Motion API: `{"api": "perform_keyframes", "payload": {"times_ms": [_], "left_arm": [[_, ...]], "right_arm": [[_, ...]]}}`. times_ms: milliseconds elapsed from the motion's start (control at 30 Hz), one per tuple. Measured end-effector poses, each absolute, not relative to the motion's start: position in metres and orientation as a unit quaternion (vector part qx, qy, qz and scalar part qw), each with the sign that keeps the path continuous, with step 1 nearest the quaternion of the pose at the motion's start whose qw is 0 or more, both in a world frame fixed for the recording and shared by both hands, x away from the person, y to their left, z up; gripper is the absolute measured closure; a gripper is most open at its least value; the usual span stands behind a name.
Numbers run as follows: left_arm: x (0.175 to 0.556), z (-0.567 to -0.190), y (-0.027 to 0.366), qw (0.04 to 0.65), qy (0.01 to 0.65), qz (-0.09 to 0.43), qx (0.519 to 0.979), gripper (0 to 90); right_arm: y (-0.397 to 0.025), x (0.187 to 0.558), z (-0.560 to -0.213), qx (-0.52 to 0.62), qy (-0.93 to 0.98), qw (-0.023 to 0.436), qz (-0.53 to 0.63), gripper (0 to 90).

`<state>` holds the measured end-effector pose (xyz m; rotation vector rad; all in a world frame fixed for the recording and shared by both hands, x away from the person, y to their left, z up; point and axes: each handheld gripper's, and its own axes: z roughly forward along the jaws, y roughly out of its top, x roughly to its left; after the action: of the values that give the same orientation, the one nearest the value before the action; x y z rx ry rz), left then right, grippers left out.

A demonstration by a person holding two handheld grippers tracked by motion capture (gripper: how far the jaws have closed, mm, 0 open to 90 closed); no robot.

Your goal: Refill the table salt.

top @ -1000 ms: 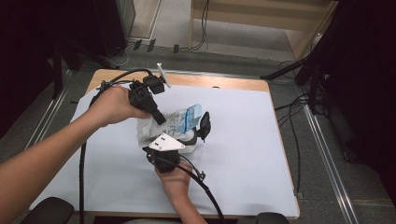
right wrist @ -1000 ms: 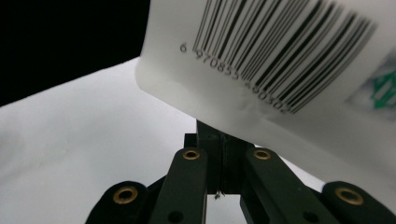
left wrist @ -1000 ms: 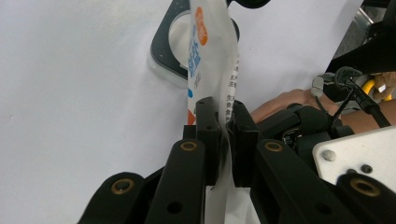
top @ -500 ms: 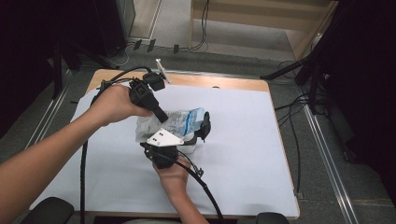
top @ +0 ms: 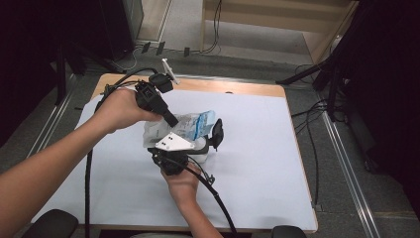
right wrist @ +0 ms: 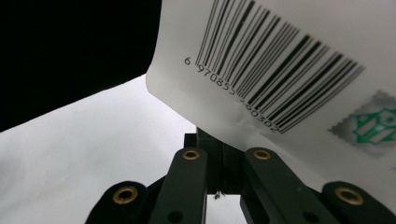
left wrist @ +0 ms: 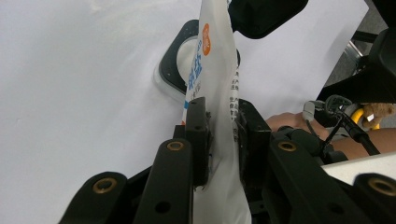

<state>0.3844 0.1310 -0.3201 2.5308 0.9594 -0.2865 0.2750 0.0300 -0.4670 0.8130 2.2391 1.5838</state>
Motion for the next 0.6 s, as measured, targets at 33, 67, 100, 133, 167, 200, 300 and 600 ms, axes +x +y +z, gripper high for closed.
{"api": "perform_keyframes", "payload": {"times_ms": [33, 67, 100, 133, 167, 200, 300, 600], "left_arm": [[0.3847, -0.3199, 0.1314, 0.210, 0.345, -0.105, 0.909, 77.4], [0.3849, -0.3198, 0.1316, 0.211, 0.347, -0.105, 0.908, 76.0], [0.3849, -0.3197, 0.1316, 0.213, 0.349, -0.105, 0.907, 73.8], [0.3849, -0.3196, 0.1316, 0.213, 0.348, -0.104, 0.907, 73.5], [0.3850, -0.3197, 0.1316, 0.214, 0.347, -0.103, 0.907, 73.3], [0.3849, -0.3197, 0.1314, 0.215, 0.347, -0.103, 0.907, 72.7], [0.3850, -0.3193, 0.1314, 0.215, 0.344, -0.104, 0.908, 72.4], [0.3819, -0.3215, 0.1266, 0.209, 0.327, -0.097, 0.916, 78.2]], "right_arm": [[0.0301, 0.2751, -0.4667, 0.282, 0.775, 0.140, 0.548, 90.0], [0.0301, 0.2753, -0.4665, 0.282, 0.775, 0.140, 0.549, 90.0], [0.0304, 0.2756, -0.4665, 0.281, 0.774, 0.139, 0.550, 90.0], [0.0305, 0.2756, -0.4665, 0.282, 0.774, 0.139, 0.550, 90.0], [0.0306, 0.2756, -0.4664, 0.284, 0.773, 0.138, 0.550, 90.0], [0.0308, 0.2757, -0.4662, 0.285, 0.773, 0.138, 0.550, 90.0], [0.0312, 0.2762, -0.4661, 0.282, 0.772, 0.139, 0.552, 90.0], [0.0325, 0.2747, -0.4654, 0.279, 0.776, 0.142, 0.548, 90.0]]}}
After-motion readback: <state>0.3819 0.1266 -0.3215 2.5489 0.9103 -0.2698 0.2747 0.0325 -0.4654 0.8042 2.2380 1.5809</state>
